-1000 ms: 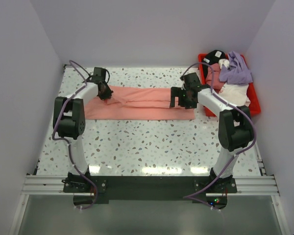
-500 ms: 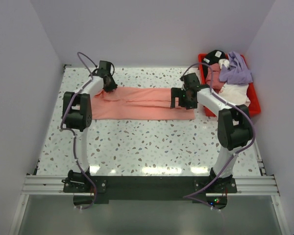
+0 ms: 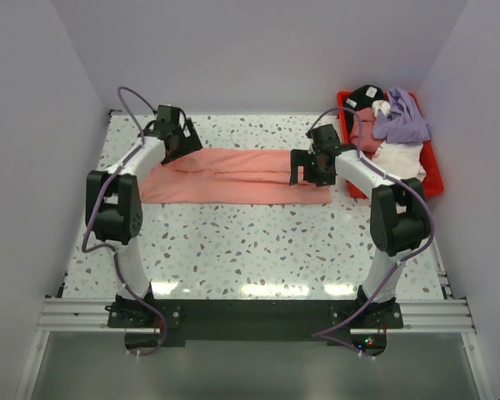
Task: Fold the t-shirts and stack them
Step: Fold the tshirt
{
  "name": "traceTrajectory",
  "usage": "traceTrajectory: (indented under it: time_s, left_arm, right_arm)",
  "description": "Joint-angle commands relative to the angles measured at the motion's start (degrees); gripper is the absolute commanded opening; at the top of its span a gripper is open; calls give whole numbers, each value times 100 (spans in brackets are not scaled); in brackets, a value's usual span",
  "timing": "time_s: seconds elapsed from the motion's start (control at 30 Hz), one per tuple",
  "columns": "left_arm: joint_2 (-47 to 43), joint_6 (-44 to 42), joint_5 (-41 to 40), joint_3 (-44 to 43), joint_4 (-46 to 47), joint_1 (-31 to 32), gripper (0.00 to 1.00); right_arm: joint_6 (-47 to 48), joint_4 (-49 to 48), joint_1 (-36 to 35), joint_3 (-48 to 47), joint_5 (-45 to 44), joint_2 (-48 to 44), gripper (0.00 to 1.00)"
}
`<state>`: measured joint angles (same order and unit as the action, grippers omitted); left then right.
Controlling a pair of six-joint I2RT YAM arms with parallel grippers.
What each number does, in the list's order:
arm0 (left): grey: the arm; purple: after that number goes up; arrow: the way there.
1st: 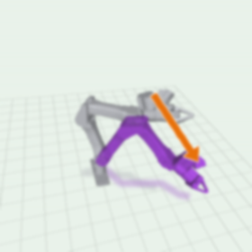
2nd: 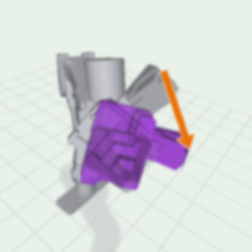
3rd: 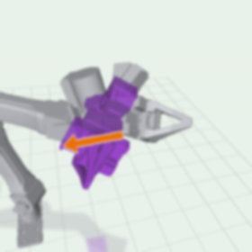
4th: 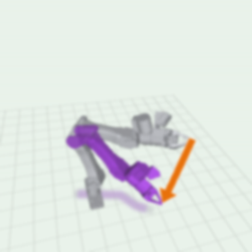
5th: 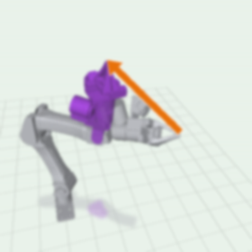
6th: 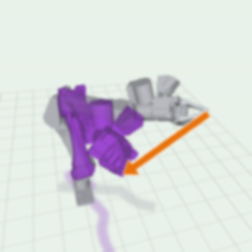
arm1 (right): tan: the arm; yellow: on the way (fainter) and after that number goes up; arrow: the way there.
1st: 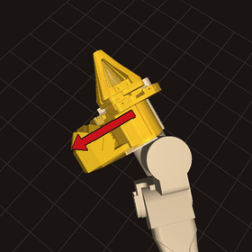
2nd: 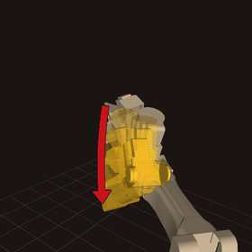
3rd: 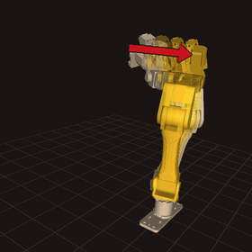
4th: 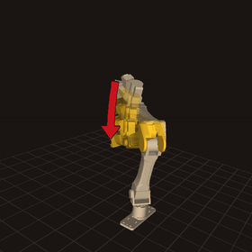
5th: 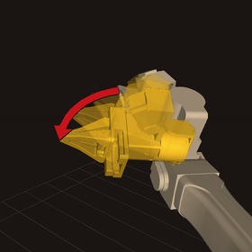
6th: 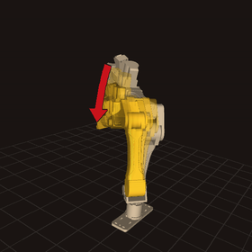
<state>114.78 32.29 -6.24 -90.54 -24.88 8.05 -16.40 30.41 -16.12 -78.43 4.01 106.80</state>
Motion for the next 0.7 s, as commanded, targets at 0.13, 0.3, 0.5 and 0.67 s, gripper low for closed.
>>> traceTrajectory:
  time_s: [0.13,0.3,0.5,0.67]
  left_arm:
    - [-870,356,88,1433,827,3,100]
    - [-467,392,62,1250,889,-6,100]
    - [78,357,-17,802,1222,-58,100]
    - [685,269,-123,-339,1294,-111,100]
  right_arm:
    - [93,-71,4,56,82,-309,99]
    - [111,-53,12,56,74,-318,99]
    - [120,-27,4,39,21,-301,99]
    - [129,-27,4,39,12,-283,99]
